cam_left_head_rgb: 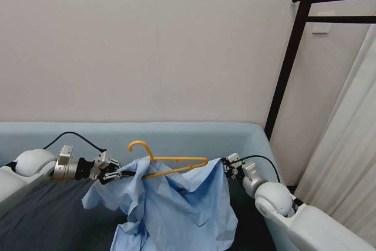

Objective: Pick up the clothes from the sofa and hang them on the clothes hanger.

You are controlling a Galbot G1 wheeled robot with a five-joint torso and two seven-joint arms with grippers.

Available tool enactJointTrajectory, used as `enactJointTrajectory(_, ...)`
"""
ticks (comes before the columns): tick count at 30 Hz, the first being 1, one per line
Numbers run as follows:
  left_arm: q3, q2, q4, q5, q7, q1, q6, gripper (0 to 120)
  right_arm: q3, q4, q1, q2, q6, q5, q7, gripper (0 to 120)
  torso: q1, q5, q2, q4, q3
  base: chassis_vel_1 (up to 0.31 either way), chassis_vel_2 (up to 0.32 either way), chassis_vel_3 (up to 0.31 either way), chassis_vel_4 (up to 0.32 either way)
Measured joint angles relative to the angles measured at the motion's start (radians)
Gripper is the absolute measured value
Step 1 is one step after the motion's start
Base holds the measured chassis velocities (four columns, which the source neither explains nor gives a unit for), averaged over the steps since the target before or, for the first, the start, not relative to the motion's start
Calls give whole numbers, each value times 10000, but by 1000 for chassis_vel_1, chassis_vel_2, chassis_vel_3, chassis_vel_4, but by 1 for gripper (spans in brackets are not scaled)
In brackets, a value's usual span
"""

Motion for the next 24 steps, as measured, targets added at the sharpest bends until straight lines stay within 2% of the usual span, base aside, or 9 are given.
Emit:
enactJointTrajectory(9, -283, -33, 273, 874, 106, 152, -342, 1, 344, 755, 654, -442, -486, 1347, 741, 0, 0, -1, 0, 1, 0, 0, 0, 0, 0)
enactJointTrajectory(14, -380, -256, 482, 1358, -766, 199, -261, 1, 660, 1833, 578, -795, -669, 1890, 959, 0, 0, 0, 0, -2, 0, 0, 0, 0, 0)
enactJointTrajectory(18, -232, -408, 636, 1783, -956, 66, -151, 1, 830, 2553, 626, -1053, -846, 2401, 1126, 0, 0, 0, 0, -2, 0, 0, 0, 0, 0)
enactJointTrajectory(24, -94, -655, 579, 2159, -1094, -70, -10, 1, 855, 2934, 1194, -1262, -1026, 3012, 1391, 0, 0, -1, 0, 1, 0, 0, 0, 0, 0)
